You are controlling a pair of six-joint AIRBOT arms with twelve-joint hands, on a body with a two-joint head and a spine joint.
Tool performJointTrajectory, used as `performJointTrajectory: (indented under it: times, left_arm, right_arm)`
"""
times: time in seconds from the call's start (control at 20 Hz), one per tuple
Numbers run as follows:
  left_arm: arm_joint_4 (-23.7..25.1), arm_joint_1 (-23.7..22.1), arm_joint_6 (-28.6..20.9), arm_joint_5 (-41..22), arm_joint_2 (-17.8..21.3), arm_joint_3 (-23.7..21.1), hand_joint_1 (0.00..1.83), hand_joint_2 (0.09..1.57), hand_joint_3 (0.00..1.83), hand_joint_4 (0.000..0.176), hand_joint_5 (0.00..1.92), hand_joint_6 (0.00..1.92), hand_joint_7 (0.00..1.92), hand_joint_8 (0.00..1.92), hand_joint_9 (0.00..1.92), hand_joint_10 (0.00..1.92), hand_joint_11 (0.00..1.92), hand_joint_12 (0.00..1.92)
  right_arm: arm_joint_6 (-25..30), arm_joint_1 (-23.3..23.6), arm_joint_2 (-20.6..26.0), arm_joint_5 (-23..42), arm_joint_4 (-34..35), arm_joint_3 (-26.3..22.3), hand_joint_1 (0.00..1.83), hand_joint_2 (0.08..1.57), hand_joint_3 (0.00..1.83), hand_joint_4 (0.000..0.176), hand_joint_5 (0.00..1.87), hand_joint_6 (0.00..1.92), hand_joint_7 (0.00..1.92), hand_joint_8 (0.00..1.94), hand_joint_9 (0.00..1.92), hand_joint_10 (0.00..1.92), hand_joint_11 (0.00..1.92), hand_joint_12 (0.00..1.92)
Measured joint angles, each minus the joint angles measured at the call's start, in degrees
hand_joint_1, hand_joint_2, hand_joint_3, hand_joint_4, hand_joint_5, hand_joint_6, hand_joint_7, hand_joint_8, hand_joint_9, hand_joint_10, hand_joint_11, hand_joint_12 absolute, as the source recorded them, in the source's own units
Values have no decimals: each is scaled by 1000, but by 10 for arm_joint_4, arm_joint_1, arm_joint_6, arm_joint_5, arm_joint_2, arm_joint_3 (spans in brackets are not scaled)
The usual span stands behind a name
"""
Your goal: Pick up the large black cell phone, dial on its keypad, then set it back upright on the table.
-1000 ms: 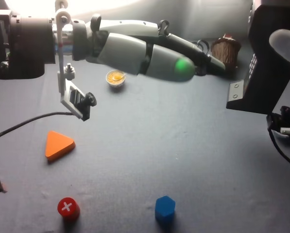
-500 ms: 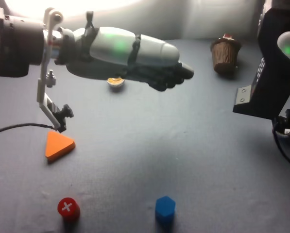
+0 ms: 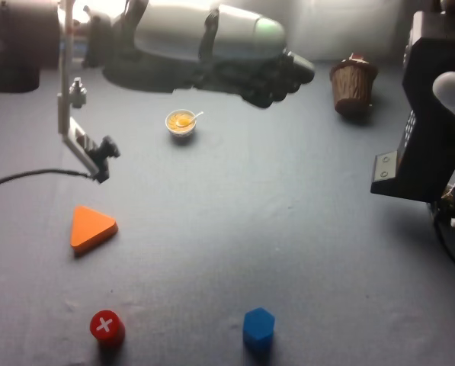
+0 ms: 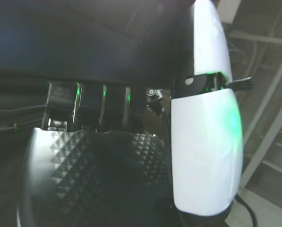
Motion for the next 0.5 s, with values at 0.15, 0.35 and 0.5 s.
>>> performJointTrajectory:
  times: [0.15,0.35,0.5]
  left_arm:
    - [9,5,0,0,1,0,0,1185,0,25,243,0,243,5,199,3,0,491]
    - [0,10,0,-1,3,7,0,1183,0,34,249,2,211,0,189,0,0,492]
    - [2,20,1,0,8,7,0,1178,0,28,221,0,216,2,201,3,0,534]
  right_arm:
    - [0,-2,-6,1,3,5,1489,1103,0,0,936,854,987,855,945,1097,837,1604]
    - [1,-7,-10,1,0,5,1489,1108,1,0,920,890,950,878,939,1127,854,1591]
    - [1,-8,-12,0,0,10,1491,1095,1,0,951,831,1008,815,962,1077,851,1581]
